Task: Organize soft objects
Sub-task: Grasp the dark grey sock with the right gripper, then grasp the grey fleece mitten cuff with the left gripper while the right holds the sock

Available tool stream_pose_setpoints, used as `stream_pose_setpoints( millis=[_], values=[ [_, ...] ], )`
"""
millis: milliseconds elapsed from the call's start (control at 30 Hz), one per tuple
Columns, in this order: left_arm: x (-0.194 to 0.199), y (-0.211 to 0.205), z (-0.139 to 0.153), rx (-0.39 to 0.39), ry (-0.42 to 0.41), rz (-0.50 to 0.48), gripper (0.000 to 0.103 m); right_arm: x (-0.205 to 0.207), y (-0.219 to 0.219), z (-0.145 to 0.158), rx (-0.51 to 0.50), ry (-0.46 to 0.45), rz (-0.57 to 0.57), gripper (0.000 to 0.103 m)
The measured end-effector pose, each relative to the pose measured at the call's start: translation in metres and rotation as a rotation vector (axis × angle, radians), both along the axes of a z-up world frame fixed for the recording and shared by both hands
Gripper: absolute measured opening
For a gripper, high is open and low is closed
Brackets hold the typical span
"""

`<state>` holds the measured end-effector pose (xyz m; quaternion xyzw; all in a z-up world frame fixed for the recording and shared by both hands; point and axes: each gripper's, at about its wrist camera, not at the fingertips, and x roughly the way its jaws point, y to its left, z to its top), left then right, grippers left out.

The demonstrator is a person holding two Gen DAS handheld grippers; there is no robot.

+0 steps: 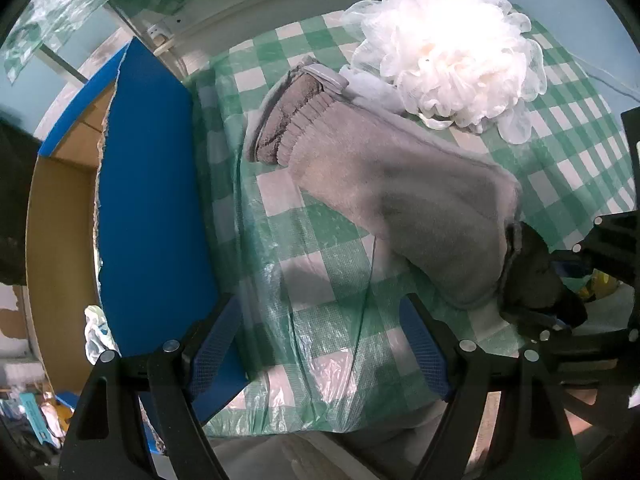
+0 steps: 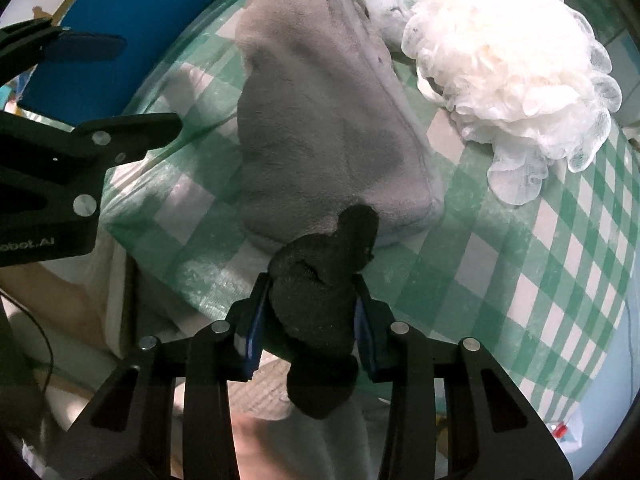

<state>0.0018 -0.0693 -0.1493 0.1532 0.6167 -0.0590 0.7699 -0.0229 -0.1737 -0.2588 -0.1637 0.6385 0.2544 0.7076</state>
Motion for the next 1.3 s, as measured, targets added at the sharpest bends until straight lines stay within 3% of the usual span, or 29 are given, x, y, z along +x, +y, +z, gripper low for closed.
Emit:
stream_pose_setpoints(
  millis=[267, 567, 967, 1300],
  values=[
    [0.006, 0.003, 0.002, -0.027, 0.002, 0.025, 0.083, 0.002, -0.016, 0.023, 0.037, -0.06, -0.049, 0.037],
    [0.023, 0.016, 0.001, -0.172, 0.042, 0.143, 0.083, 0.028, -0.03, 0.042, 0.072, -0.104, -0.122, 0.037],
    [0.041, 0.008, 0.001, -0.202, 0.018, 0.174, 0.086, 0.051, -0.051, 0.058, 0.093, -0.168, -0.202, 0.037],
    [0.07, 0.014, -0.024, -0.267, 0.081, 0.319, 0.086, 0.059, -0.057, 0.056, 0.115, -0.171, -0.228, 0.037]
  ],
)
